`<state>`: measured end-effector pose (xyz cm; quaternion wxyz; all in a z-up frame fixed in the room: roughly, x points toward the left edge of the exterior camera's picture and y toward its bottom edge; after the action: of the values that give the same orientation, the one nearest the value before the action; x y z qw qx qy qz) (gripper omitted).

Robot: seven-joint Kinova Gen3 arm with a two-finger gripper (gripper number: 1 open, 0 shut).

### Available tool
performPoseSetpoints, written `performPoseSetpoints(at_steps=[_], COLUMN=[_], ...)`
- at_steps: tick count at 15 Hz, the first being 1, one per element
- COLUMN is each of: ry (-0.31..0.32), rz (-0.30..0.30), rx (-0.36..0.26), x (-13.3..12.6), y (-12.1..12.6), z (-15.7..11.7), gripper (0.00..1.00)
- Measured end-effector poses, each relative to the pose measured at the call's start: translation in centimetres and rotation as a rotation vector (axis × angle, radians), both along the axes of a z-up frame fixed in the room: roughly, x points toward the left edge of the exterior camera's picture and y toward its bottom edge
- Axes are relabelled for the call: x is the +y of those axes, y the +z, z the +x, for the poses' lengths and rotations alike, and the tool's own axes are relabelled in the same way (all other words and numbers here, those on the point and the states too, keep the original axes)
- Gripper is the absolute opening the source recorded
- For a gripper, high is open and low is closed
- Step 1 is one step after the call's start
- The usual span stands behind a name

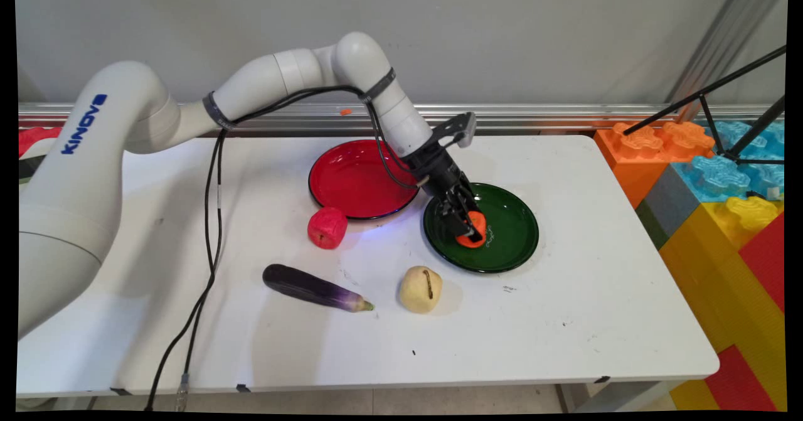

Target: Place the picked object on the table

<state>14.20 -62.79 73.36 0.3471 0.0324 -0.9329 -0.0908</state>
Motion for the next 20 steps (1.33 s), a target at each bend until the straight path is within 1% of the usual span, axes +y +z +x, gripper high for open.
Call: performPoseSetpoints(at_steps=[4,8,10,15,20], ry=[0.028,0.041,0.036,-0.002,-0.031], rz=[0.021,0.051,0.067,0.117,0.156], rx=[0.029,0.063,0.075,0.09,0.087], x=[0.3,1.7,2.7,6.5,9.6], y=[2.2,5.0,6.1,8.4,9.3], z=[1.2,3.2,4.5,8.8,12.8], gripper=[0.0,0.0,0.0,0.0,0.0])
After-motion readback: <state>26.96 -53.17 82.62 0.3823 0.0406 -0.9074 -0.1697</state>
